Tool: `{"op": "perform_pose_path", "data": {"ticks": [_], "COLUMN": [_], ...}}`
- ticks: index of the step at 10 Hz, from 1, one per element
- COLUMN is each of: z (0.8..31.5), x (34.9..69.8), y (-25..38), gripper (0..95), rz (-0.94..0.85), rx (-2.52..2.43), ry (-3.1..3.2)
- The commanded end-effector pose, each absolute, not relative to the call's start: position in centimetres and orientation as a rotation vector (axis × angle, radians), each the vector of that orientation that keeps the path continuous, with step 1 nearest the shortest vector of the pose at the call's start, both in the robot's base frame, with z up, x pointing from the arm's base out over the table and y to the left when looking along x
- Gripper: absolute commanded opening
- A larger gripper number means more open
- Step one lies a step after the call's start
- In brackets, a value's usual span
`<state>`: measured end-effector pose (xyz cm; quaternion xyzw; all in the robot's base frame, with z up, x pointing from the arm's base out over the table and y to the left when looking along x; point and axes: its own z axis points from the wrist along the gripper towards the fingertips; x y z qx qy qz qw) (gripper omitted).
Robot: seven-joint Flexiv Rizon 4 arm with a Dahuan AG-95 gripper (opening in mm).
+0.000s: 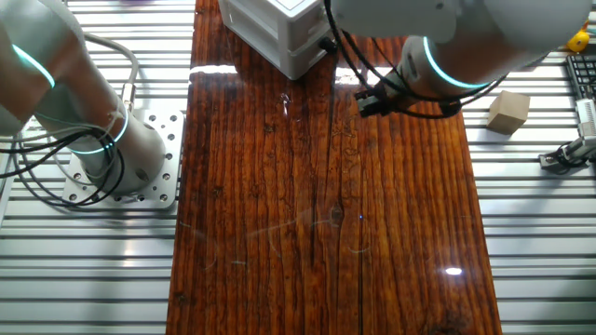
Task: Take something out of a drawer
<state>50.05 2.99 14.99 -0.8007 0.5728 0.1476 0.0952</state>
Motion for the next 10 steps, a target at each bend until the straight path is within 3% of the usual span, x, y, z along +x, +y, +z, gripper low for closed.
{"op": "perform_pose_path", "data": {"ticks": [1, 10], "z": [15.00, 15.00], "x": [50.10, 50.10], "y": [3.01, 3.01], "gripper": [0.0, 0.0], "rz": [0.430, 0.398], "rx": [-2.463, -2.556], "ry": [1.571, 1.476]}}
